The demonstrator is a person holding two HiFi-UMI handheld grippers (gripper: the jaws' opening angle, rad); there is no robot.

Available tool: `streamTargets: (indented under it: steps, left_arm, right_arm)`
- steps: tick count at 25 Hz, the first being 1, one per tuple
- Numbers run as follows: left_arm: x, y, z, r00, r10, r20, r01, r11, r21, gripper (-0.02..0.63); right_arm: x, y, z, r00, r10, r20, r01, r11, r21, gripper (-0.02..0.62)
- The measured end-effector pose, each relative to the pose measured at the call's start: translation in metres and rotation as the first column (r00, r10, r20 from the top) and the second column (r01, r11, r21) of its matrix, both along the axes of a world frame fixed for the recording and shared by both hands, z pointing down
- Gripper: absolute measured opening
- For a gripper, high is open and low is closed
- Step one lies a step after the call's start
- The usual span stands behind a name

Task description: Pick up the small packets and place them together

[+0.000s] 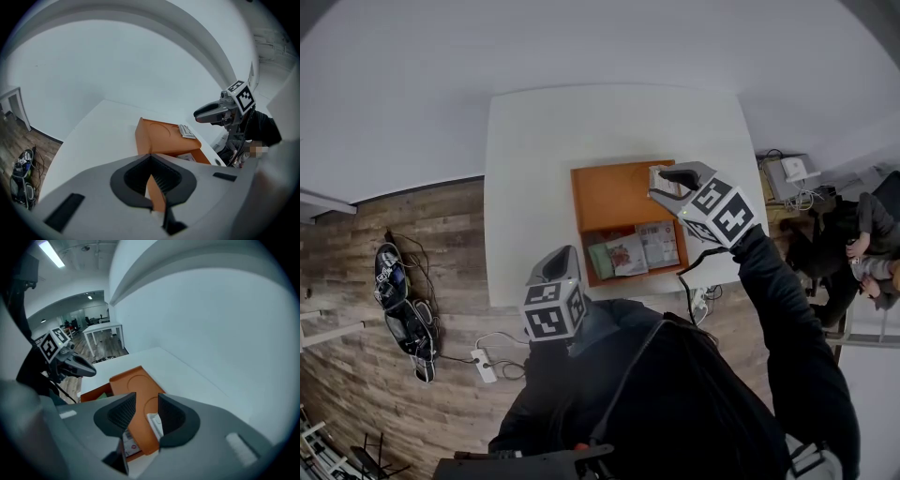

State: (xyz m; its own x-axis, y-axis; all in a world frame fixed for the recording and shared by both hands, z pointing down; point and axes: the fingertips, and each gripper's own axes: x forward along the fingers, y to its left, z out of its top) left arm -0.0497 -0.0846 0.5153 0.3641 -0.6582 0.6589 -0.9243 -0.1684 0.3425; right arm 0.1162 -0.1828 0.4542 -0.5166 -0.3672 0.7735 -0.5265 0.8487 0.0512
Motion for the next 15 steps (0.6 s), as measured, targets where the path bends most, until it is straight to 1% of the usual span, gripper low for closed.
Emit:
streamTargets:
  steps: [4,7,10,13,15]
  left_arm:
    - [-0.001,0.000,0.001,1.000,-0.006,-0.001,0.006,1.000,0.001,-0.002]
    - [-0.002,0.001,0.001,1.000,-0.011,-0.001,0.011,1.000,-0.001,-0.002]
    - [-0.003,0.002,0.002,1.000,-0.015,0.003,0.015,1.000,-0.003,-0.002]
    - [-0.006,0.003,0.004,1.000,-0.021,0.003,0.021,1.000,-0.007,-0.002]
    - [-0.007,0.006,0.005,1.000,-0.024,0.002,0.024,1.000,-0.011,-0.002]
  right_arm:
    - [-0.024,0.046,0.008,0.994,-0.112,0.019,0.113,0.991,-0.068,0.147]
    - [-0.037,0.074,0.026,0.985,-0.171,0.017,0.171,0.978,-0.118,0.147]
    - [-0.045,0.095,0.051,0.976,-0.216,-0.012,0.211,0.961,-0.182,0.147]
    - [-0.050,0.109,0.078,0.963,-0.262,-0.062,0.242,0.945,-0.220,0.147]
    - [-0.053,0.116,0.093,0.957,-0.280,-0.080,0.254,0.937,-0.241,0.147]
